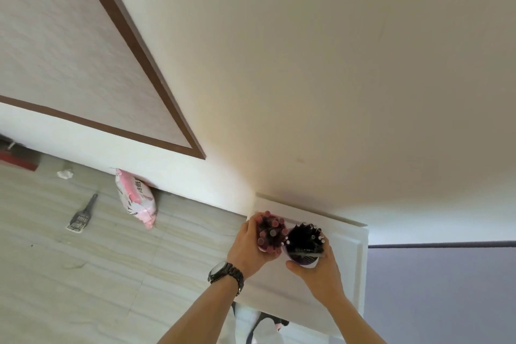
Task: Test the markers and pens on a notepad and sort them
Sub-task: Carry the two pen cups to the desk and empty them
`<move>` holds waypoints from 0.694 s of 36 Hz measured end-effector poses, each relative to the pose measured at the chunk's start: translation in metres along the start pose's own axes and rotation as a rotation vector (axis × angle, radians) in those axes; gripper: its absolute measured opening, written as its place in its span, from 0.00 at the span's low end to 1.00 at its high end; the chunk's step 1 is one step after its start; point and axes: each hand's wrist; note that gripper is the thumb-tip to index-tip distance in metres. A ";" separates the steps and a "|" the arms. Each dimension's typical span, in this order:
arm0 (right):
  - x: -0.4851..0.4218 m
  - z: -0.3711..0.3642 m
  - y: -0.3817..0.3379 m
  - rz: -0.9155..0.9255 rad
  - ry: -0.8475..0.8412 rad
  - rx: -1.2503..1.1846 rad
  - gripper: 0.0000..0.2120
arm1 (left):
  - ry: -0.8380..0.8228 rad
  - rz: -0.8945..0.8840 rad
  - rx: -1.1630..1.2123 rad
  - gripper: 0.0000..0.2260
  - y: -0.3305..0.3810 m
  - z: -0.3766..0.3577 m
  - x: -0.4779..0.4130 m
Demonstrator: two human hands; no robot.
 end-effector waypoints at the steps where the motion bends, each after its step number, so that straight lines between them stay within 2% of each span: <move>1: 0.000 0.001 -0.001 0.000 0.005 0.003 0.47 | 0.007 0.004 -0.001 0.42 0.001 0.000 0.000; 5: 0.003 0.007 -0.005 -0.004 0.031 0.026 0.39 | 0.065 0.040 0.027 0.42 0.003 -0.002 0.008; 8: 0.013 0.014 -0.005 -0.019 0.038 0.006 0.38 | 0.115 0.090 0.170 0.36 0.003 -0.001 0.023; 12: 0.032 0.024 0.005 -0.042 -0.060 -0.006 0.42 | 0.157 0.153 0.413 0.37 -0.007 0.006 0.061; 15: 0.053 0.025 0.016 -0.036 -0.125 -0.013 0.36 | 0.243 0.121 0.460 0.37 -0.019 0.014 0.106; 18: 0.076 0.022 0.024 -0.030 -0.184 -0.011 0.30 | 0.313 0.169 0.464 0.37 -0.039 0.023 0.155; 23: 0.115 0.008 0.030 0.002 -0.324 0.103 0.34 | 0.519 0.432 0.482 0.34 -0.083 0.026 0.237; 25: 0.129 -0.001 0.029 0.033 -0.373 0.166 0.35 | 0.598 0.522 0.493 0.36 -0.104 0.023 0.270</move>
Point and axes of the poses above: each hand's wrist, its own x-axis away from the middle knuckle, its own z-axis out of the back of the hand, y = z × x, and after that the axes turned 9 degrees about x, right-handed
